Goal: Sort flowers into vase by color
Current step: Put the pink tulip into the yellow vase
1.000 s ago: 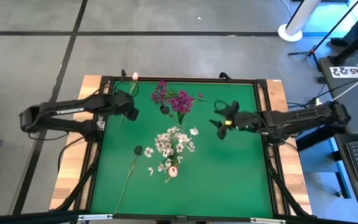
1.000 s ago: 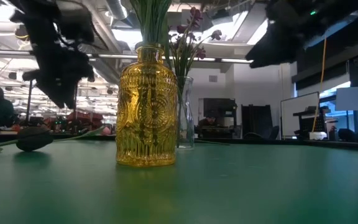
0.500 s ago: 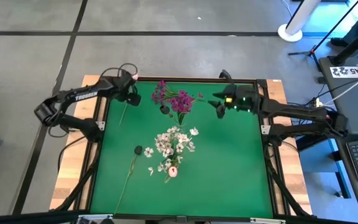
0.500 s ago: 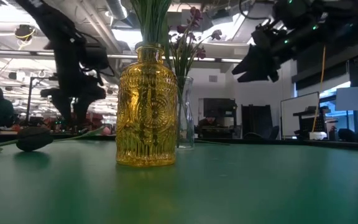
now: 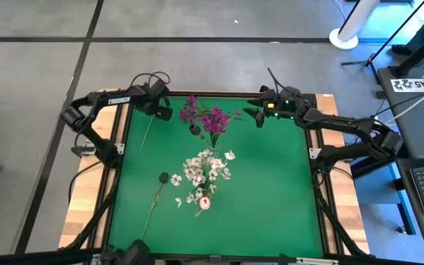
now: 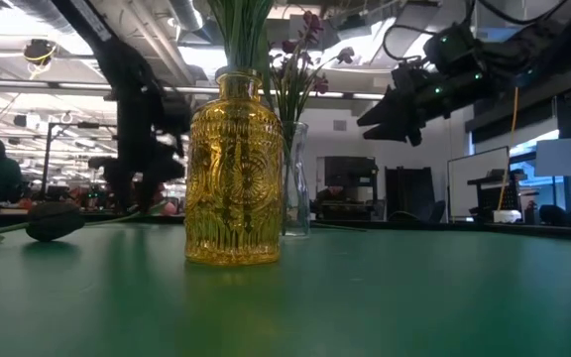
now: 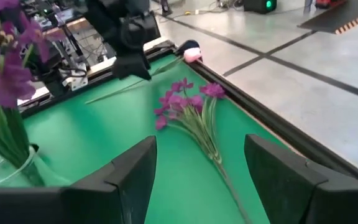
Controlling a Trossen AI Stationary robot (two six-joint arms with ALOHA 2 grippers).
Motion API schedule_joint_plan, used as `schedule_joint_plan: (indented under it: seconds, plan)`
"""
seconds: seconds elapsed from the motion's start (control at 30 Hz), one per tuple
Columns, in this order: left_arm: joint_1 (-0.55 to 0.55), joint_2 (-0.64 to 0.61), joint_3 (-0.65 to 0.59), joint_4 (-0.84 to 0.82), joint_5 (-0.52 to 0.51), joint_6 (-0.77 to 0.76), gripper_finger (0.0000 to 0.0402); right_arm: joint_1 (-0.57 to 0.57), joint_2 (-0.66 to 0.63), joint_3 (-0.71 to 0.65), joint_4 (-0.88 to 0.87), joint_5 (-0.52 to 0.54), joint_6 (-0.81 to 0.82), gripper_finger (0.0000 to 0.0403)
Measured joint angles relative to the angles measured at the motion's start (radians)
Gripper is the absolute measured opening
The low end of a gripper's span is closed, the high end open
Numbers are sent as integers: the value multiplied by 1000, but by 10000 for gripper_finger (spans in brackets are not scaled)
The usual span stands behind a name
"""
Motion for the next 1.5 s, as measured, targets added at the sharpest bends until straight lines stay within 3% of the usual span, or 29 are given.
schedule_joint_plan:
  seconds: [0.17, 0.4, 0.6, 0.83, 0.93, 1.1, 1.23, 1.37, 1.5]
  plan:
    - [45, 80, 8, 3, 5, 6, 210, 1, 35, 0, 29, -18, 4, 241]
    - [39, 77, 9, 1, 49, -10, 195, 1, 35, 0, 35, -51, 32, 241]
    - [28, 75, 8, -24, 83, -82, 129, 2, 35, 0, 25, -96, 33, 241]
    - [-13, 72, 15, -68, 135, -100, 17, 2, 35, 0, 16, -171, 56, 241]
    - [-40, 49, 51, -144, 159, -100, 9, 2, 35, 0, 16, -181, 59, 241]
    - [-108, -73, 171, -263, 140, -124, 4, 2, 35, 0, 18, -181, 56, 241]
    - [-191, -244, 285, -290, 139, -163, 3, 2, 35, 0, 18, -181, 47, 241]
    - [-303, -444, 371, -259, 128, -221, 2, 2, 35, 0, 18, -181, 41, 241]
    - [-466, -612, 365, -170, 91, -289, 1, 2, 35, 0, 27, -181, 37, 241]
